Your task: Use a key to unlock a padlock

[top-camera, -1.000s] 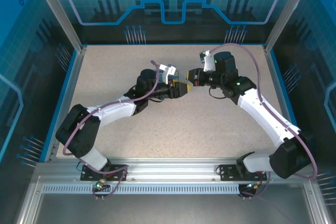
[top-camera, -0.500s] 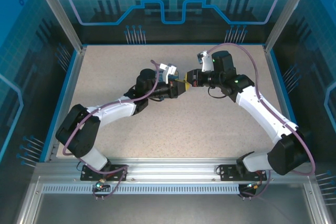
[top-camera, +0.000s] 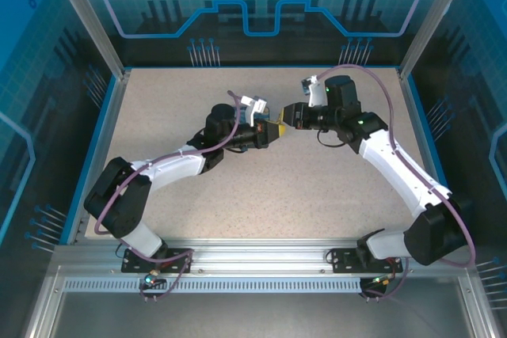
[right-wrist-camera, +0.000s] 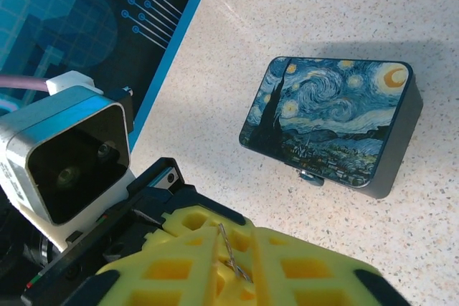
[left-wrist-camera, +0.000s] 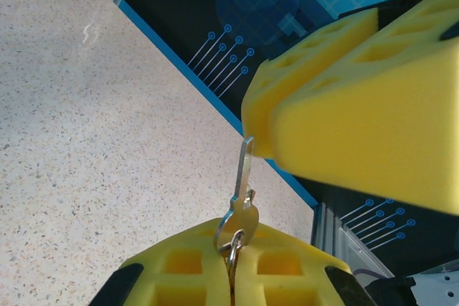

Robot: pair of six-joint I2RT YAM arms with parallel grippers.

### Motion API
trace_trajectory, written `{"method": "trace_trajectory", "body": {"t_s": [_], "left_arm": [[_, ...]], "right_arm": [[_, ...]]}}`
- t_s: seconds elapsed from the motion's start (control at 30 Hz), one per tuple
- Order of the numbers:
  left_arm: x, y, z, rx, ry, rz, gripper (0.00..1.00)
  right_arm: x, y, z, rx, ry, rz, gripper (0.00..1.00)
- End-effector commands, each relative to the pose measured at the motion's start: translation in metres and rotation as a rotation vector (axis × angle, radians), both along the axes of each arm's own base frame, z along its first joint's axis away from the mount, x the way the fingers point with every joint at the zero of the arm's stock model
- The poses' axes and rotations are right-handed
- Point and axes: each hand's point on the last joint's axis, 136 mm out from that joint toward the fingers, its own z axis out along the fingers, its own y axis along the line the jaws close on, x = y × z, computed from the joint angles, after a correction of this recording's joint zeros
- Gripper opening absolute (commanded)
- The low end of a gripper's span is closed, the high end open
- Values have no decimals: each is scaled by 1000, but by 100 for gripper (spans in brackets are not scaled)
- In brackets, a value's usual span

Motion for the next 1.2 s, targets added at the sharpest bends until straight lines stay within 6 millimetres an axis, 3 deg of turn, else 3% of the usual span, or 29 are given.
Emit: {"method": "trace_trajectory", "body": {"t_s": [0.0,0.23,0.67,0.73,0.9,0.93,1.07,1.17], "left_arm": [[-2,-3,9,-3,-72,-14,0],[-1,-3,10,2,-78,-16,0],[-3,-3,11,-3,-83,-19,0],[-3,-3,10,-3,-83,-19,0],[-2,-2,11,-3,-87,-13,0],[-2,-2,12,-4,-87,-12,3],[-4,6,20,-6,-92,6,37],[-2,29,31,-36,-72,52,49]], "right_arm": [[-10,-3,14,35,-29,23,23],[-21,10,1,14,22,80,24],[-15,19,-18,-1,75,82,23],[-14,20,-20,-2,81,83,21],[-14,22,-20,-10,75,89,2],[-14,21,-18,-20,64,85,0],[-10,9,-8,-83,-26,61,0],[-6,1,-1,-141,-147,62,0]]}}
